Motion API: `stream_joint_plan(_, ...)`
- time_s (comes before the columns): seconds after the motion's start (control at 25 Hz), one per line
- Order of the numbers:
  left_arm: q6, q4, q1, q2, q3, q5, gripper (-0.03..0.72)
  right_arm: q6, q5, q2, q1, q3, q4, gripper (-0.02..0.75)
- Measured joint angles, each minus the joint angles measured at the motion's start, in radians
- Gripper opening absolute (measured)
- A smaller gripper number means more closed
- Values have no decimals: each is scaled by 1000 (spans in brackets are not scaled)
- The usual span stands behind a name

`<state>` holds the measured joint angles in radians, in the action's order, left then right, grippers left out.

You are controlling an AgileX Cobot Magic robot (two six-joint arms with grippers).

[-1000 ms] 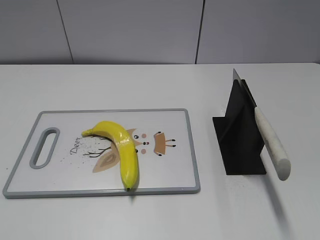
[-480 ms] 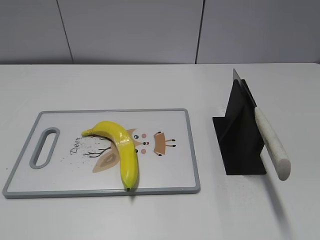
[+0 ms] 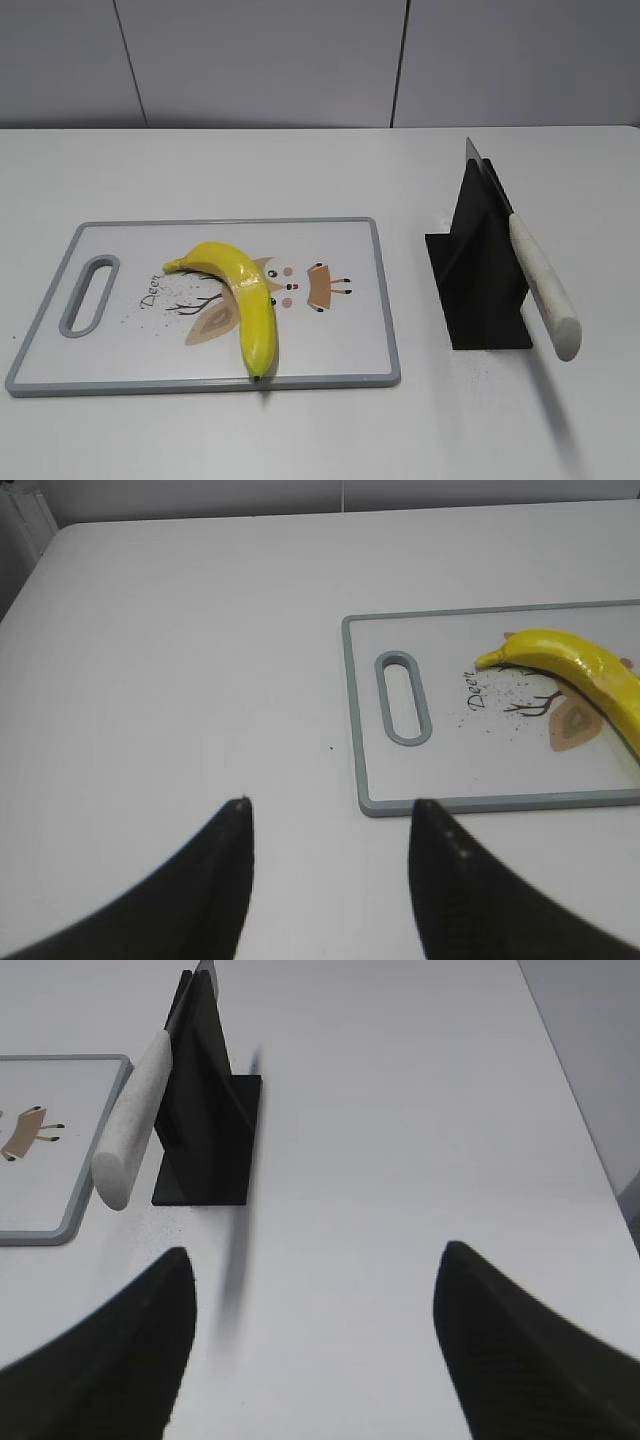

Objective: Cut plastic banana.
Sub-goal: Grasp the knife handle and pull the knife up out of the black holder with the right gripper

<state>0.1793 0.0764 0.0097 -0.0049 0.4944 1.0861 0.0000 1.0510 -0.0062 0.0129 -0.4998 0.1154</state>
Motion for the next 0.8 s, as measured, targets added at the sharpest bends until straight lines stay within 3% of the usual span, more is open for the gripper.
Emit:
stream_joint_plan(0.44, 0, 0, 0, 0, 0, -1, 488, 0, 0, 14, 0, 0, -1, 588)
stream_joint_plan(0.8, 0, 0, 0, 0, 0, -1, 480, 7, 4, 379, 0, -110, 20, 588)
